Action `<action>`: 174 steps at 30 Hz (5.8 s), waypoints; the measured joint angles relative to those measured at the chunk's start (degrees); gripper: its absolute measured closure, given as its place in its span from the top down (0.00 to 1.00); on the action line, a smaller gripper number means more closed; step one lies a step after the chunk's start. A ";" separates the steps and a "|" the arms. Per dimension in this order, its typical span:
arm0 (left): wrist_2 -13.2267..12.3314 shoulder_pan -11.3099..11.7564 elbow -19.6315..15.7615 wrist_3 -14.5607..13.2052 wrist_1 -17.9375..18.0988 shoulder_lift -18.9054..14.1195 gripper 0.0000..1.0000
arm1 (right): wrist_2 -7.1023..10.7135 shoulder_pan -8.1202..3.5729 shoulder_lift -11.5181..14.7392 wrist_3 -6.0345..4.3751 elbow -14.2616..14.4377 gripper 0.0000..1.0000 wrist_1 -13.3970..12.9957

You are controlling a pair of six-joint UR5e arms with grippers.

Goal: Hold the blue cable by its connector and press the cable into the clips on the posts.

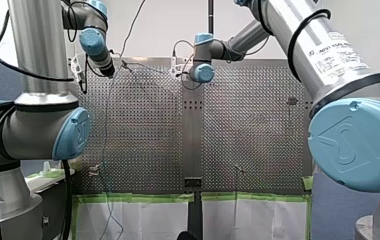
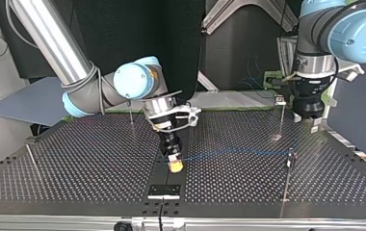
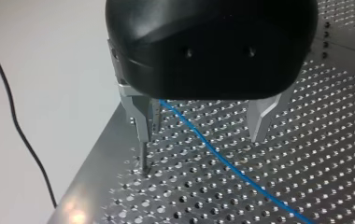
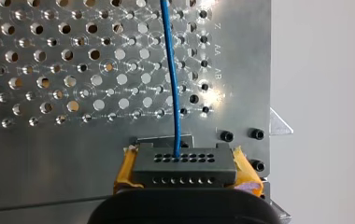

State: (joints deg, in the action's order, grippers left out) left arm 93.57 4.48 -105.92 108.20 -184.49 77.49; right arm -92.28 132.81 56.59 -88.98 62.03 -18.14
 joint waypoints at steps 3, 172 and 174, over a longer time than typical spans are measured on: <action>0.00 -0.11 0.00 -0.01 -0.50 0.13 1.00 | -0.85 0.32 0.14 0.18 0.02 0.00 0.87; -4.73 -7.75 3.64 -12.89 5.75 -0.08 1.00 | -2.33 1.01 1.99 4.14 6.55 0.00 1.84; -4.18 -8.11 3.63 -12.96 5.75 0.00 1.00 | -2.59 1.00 1.99 4.27 7.21 0.00 1.81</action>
State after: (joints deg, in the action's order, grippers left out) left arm 89.39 -3.62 -102.29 95.24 -178.74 77.48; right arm -94.87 133.81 58.58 -84.71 69.23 -16.33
